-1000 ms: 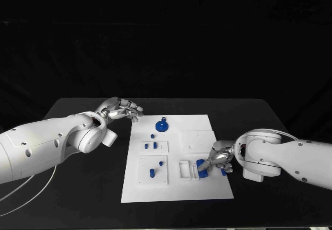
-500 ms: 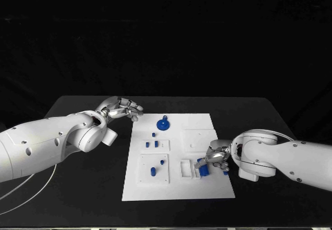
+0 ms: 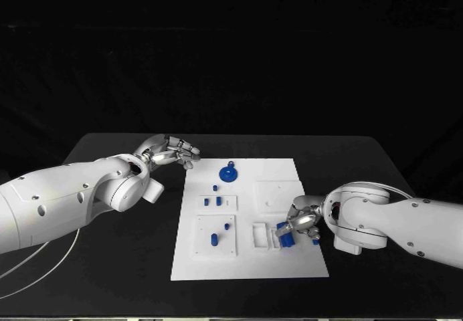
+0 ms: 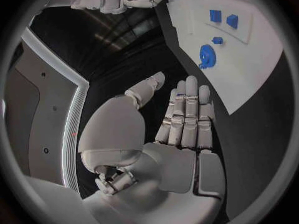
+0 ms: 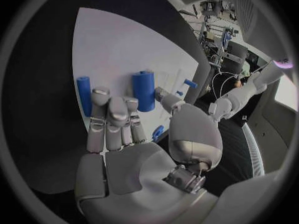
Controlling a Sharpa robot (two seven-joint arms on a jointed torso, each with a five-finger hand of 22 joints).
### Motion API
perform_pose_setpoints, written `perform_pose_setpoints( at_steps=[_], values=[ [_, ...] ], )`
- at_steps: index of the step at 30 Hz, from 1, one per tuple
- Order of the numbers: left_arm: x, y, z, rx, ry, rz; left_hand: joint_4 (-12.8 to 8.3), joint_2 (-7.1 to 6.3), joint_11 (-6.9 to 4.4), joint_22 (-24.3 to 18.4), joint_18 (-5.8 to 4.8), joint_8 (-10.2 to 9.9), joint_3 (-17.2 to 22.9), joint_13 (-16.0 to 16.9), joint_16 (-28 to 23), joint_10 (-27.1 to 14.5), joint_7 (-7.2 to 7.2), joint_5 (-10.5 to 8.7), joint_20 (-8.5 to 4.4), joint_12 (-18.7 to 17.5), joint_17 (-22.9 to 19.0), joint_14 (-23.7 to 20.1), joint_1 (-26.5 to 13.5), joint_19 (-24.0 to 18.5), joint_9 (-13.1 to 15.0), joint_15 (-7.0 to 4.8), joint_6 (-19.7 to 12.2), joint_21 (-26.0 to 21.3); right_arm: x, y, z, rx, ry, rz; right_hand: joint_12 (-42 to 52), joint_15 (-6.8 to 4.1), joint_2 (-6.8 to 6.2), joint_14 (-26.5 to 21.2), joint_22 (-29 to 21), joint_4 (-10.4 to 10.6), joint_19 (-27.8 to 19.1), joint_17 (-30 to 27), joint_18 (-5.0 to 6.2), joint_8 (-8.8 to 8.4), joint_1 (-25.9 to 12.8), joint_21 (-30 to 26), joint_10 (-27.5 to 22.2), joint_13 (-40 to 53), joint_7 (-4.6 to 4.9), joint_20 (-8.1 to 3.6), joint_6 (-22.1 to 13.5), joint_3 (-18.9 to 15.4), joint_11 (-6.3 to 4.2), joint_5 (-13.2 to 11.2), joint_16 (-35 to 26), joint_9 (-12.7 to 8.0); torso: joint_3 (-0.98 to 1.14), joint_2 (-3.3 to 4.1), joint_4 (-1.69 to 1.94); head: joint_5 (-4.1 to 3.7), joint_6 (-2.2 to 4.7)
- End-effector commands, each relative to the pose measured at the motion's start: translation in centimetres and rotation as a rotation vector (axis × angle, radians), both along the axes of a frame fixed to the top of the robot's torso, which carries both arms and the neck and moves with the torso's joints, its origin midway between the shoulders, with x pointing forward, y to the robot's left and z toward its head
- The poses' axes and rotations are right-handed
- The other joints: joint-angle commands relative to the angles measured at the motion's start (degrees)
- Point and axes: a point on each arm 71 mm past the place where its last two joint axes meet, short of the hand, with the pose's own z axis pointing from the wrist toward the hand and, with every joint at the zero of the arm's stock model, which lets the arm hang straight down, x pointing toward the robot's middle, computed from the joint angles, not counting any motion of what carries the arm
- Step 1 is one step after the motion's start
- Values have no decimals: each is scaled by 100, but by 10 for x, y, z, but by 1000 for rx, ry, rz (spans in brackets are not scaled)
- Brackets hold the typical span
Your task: Assemble the parts on the task board
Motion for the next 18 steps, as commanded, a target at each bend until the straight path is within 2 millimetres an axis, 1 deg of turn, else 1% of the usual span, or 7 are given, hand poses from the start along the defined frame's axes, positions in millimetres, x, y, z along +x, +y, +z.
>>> perform_pose_setpoints(
  at_steps=[1, 3, 5, 7, 10, 15, 18],
  values=[
    [0, 0, 0, -8, -1, -2, 28, 0, 6, 8, 29, -26, 0, 8, -22, -32, -14, -26, 19, -36, 8, 18, -54, 3, -8, 32, -46, -31, -5, -7, -12, -49, 36, 5, 14, -6, -4, 28, 90, -198, 51, -14, 274, 24, -13, 37, 40, -7, 10, 24, 60, 965, 2, -14, 27, -1105, 0, 10, -5, -1, 42],
    [0, 0, 0, -7, -1, -1, 32, -1, 6, 9, 28, -26, -1, 8, -25, -33, -13, -27, 20, -36, 11, 18, -57, 2, -8, 33, -46, -32, -5, -8, -11, -47, 35, 5, 15, -7, 8, 34, 93, -199, 53, -16, 275, 28, -27, 46, 50, -9, 7, 32, 71, 982, 2, -12, 31, -1105, -1, 11, -4, 1, 47],
    [1, 1, 0, -6, 0, 0, 36, 0, 6, 11, 28, -26, -1, 9, -27, -33, -13, -27, 20, -37, 14, 18, -60, 2, -8, 33, -47, -33, -4, -9, -9, -44, 29, 5, 19, -9, 13, 42, 97, -203, 59, -19, 275, 36, -57, 63, 69, -12, 3, 43, 94, 990, -2, -16, 37, -1105, 2, 13, 0, 6, 41],
    [1, 1, 0, -6, -1, 1, 43, 0, 7, 13, 28, -26, -2, 9, -31, -33, -13, -27, 20, -38, 19, 18, -65, 2, -9, 34, -47, -35, -1, -10, -4, -39, 15, -2, 22, -10, 7, 47, 99, -212, 62, -21, 275, 43, -78, 76, 82, -13, -1, 48, 111, 988, -5, -18, 42, -1104, 2, 12, 3, -7, 31],
    [1, 1, 0, -6, -1, 1, 47, 1, 7, 14, 28, -26, -2, 9, -33, -33, -13, -27, 21, -38, 22, 18, -67, 2, -9, 34, -48, -36, 3, -10, 3, -23, -13, -10, 24, -13, -2, 52, 100, -220, 67, -23, 275, 49, -98, 88, 96, -14, -5, 53, 128, 978, -8, -19, 48, -1104, -1, 12, 4, -14, 44],
    [1, 1, 0, -6, -1, 2, 53, 2, 7, 16, 28, -25, -1, 9, -37, -33, -13, -26, 21, -39, 28, 19, -70, 2, -9, 34, -48, -38, 6, -3, 16, 24, 2, -21, 36, -35, 28, 74, 100, -225, 97, -25, 275, 80, -188, 135, 165, -19, -30, 52, 201, 905, -33, -22, 77, -1098, 2, 19, 4, 8, 59],
    [1, 1, 0, -6, -1, 1, 55, 2, 7, 17, 28, -25, -1, 9, -39, -33, -13, -26, 21, -39, 30, 19, -72, 2, -8, 34, -48, -38, 7, 0, 20, 47, 17, -29, 34, -44, 47, 76, 97, -218, 99, -27, 275, 84, -233, 148, 184, -21, -39, 50, 219, 869, -41, -24, 87, -1100, 0, 21, 3, 2, 61]
  ],
)
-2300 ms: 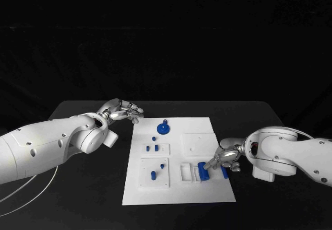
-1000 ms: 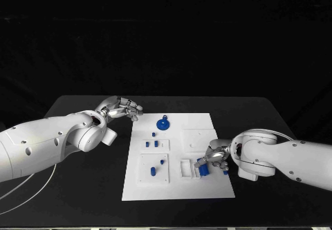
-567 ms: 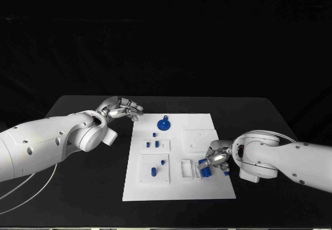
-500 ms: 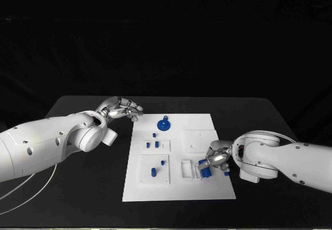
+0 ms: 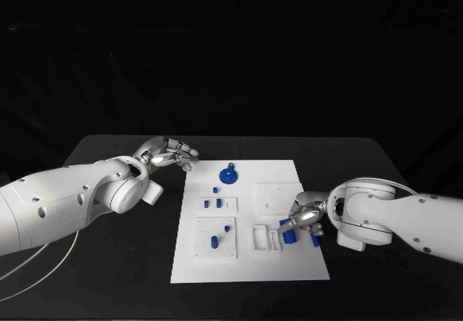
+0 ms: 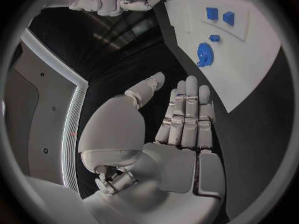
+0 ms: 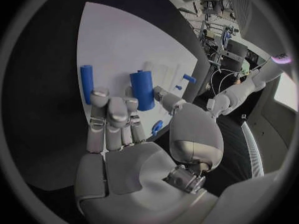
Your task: Assemble the parts on the task board
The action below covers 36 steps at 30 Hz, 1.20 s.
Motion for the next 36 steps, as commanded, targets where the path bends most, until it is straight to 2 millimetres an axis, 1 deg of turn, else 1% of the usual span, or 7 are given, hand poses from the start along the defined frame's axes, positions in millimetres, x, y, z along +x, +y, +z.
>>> perform_pose_setpoints(
  at_steps=[1, 5, 11, 19, 23, 28, 36],
  values=[
    [0, -2, 1, -9, -1, -7, 25, 2, 7, 6, 28, -25, -3, 7, -39, -33, 6, -26, 21, -39, 8, 19, -72, 2, -9, 34, -28, -38, -1, 5, 3, 45, 52, -22, 33, -18, 22, 23, 95, -205, 52, -10, 261, 64, -86, 30, 78, -7, 36, 0, 76, 542, -31, -2, 29, 17, -1, 6, 0, -2, 8],
    [0, -2, 1, -9, 0, -6, 29, 3, 7, 8, 28, -24, -3, 7, -42, -32, 6, -26, 21, -39, 12, 20, -73, 2, -9, 34, -28, -40, -3, 12, 5, 59, 74, -8, 30, -26, 10, 22, 91, -183, 56, -11, 261, 66, -155, 44, 86, -5, 29, -5, 85, 472, -37, -3, 40, 17, -7, 6, -6, 15, 9],
    [0, -3, 1, -10, 0, -10, 44, 9, 6, 13, 29, -23, -3, 9, -50, -30, 6, -25, 21, -40, 24, 22, -83, 3, -9, 34, -27, -42, -5, 22, 4, 49, 92, 30, 23, -36, 29, 14, 86, -144, 46, -14, 261, 66, -244, 54, 93, -1, 18, -15, 105, 399, -48, -2, 50, 10, -3, 13, 5, 43, 20],
    [0, -3, 0, -10, 3, -11, 52, 11, 6, 16, 29, -22, -3, 9, -55, -31, 6, -25, 21, -41, 31, 23, -87, 3, -8, 34, -27, -44, -6, 37, 1, 54, 111, 60, 12, -42, 18, 5, 83, -136, 32, -21, 261, 57, -316, 63, 102, -2, 12, -18, 121, 320, -54, -1, 53, -13, -1, 18, -3, 55, 11],
    [0, -3, 0, -10, 3, -12, 56, 12, 6, 18, 29, -22, -4, 9, -59, -31, 6, -25, 21, -42, 36, 23, -90, 3, -9, 34, -28, -46, -5, 41, -1, 19, 58, 90, 7, -44, 33, 3, 81, -123, 28, -24, 261, 52, -344, 65, 104, -1, 11, -20, 125, 296, -55, -2, 55, -24, 0, 20, -2, 63, 15],
    [0, -2, 0, -10, 4, -11, 61, 13, 6, 20, 29, -22, -4, 9, -62, -31, 6, -25, 21, -43, 40, 24, -93, 3, -9, 34, -28, -47, -5, 45, -2, 20, 61, 96, 3, -47, 9, -1, 79, -116, 25, -27, 261, 50, -367, 68, 108, -1, 8, -23, 132, 274, -58, -3, 56, -31, 5, 22, -1, 77, 5],
    [0, -3, 0, -11, 5, -14, 67, 15, 7, 24, 29, -22, -4, 9, -68, -33, 6, -25, 21, -44, 47, 24, -97, 3, -9, 35, -30, -49, -5, 46, -6, 20, 67, 96, 0, -49, -8, -2, 78, -118, 23, -29, 261, 49, -377, 70, 111, 0, 7, -26, 136, 259, -60, -2, 56, -36, 4, 22, -6, 102, -17]
  ],
)
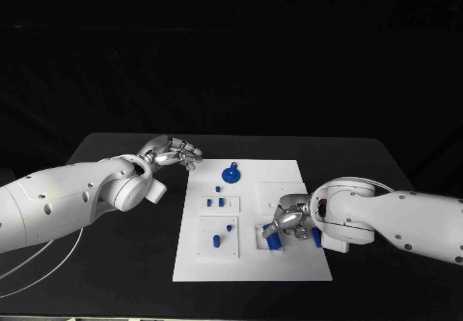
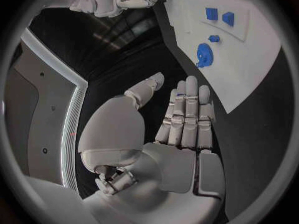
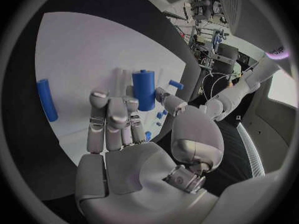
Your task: Assemble the parts on the task board
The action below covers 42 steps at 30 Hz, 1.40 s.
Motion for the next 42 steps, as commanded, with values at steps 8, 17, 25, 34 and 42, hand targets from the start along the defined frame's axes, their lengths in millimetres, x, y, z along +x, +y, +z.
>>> perform_pose_setpoints(
  at_steps=[8, 17, 25, 34, 42],
  values=[
    [-1, -2, 1, -10, 4, -12, 43, 9, 8, 9, 30, -22, -6, 9, -30, -34, 6, -25, 21, -24, 14, 24, -48, 3, -10, 35, -31, -29, 1, 2, -6, -20, 8, 17, 8, -52, 59, -7, 71, 78, -5, -12, 260, -15, -33, 15, 48, -2, 1, -8, 56, -23, 7, 14, 26, -30, 7, 3, -1, 20, -1],
    [-1, -1, 1, -9, 5, -11, 59, 13, 8, 15, 30, -21, -7, 10, -40, -34, 7, -25, 22, -26, 28, 25, -58, 3, -10, 35, -33, -33, 0, 6, -6, -27, 18, 34, -5, -53, 17, -14, 66, 121, -14, -20, 260, -26, -102, 15, 48, -1, 1, -9, 56, -66, 7, 14, 26, -47, 4, 5, 0, 45, -18],
    [-1, 0, 1, -10, 5, -11, 64, 13, 8, 17, 30, -21, -7, 10, -44, -35, 7, -25, 22, -27, 33, 25, -60, 2, -10, 35, -33, -35, 0, 7, -7, -31, 23, 39, -15, -53, -39, -18, 61, 161, -19, -28, 260, -33, -177, 17, 48, 2, 2, -9, 58, -137, 8, 13, 26, -62, 1, 2, -7, 50, -36],
    [-1, 0, 0, -9, 5, -10, 69, 11, 9, 20, 30, -21, -7, 10, -49, -36, 7, -25, 22, -28, 39, 25, -63, 1, -10, 36, -35, -38, 1, 8, -7, -34, 15, 44, -32, -51, -158, -28, 56, 216, -39, -43, 260, -45, -422, 22, 39, 15, 4, -6, 51, -514, 10, 13, 27, -82, 9, 4, -7, 57, -32],
    [-1, 0, 1, -9, 4, -10, 72, 13, 9, 22, 31, -21, -5, 10, -54, -36, 7, -24, 22, -29, 45, 26, -62, 1, -11, 36, -36, -40, 0, 10, -5, -22, -2, 50, -41, -69, -386, -49, 50, 112, -74, -47, 260, -46, -602, 19, 30, 35, -14, -41, 50, -1040, -2, 5, 37, -87, 9, 5, -9, 58, -37]
  ],
)
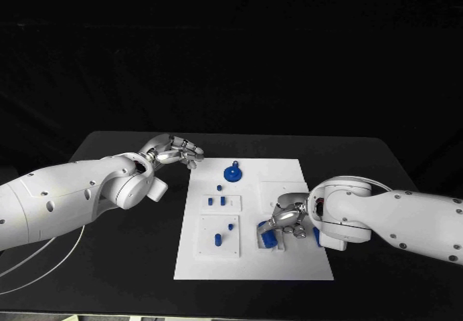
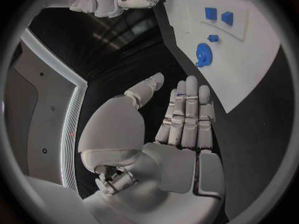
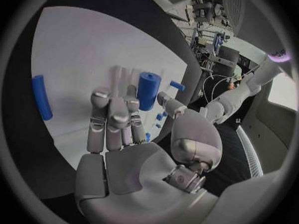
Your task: Assemble the parts on the task board
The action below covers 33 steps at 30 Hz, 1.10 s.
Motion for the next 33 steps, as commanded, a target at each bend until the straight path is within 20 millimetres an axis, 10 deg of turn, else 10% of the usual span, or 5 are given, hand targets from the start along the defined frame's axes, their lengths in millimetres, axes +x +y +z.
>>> perform_pose_setpoints(
  at_steps=[1, 33],
  values=[
    [0, -2, 1, -10, 1, -13, 41, 13, 8, 8, 33, -21, -6, 7, -31, -36, 7, -24, 22, -29, 8, 10, -62, 1, -7, 20, -36, -40, -3, 2, -3, -4, 7, 25, -44, -60, -28, -42, 48, -80, -53, -6, 202, -29, -72, 15, 14, 16, -29, -39, 16, -289, 10, -7, 38, 0, 1, 1, 2, 1, -8],
    [1, 1, 1, -6, -3, 0, 43, 6, 8, 16, 34, -20, -5, 8, -43, -36, 7, -24, 22, -31, 25, 13, -57, 1, -7, 20, -38, -45, -1, -33, 19, 144, -63, -43, -85, -62, 294, -67, 2, -672, -84, -43, 202, -69, 283, -31, -3, 48, -16, -87, -22, -711, 6, 5, 16, -39, 8, -4, -11, -31, 40]
  ],
)
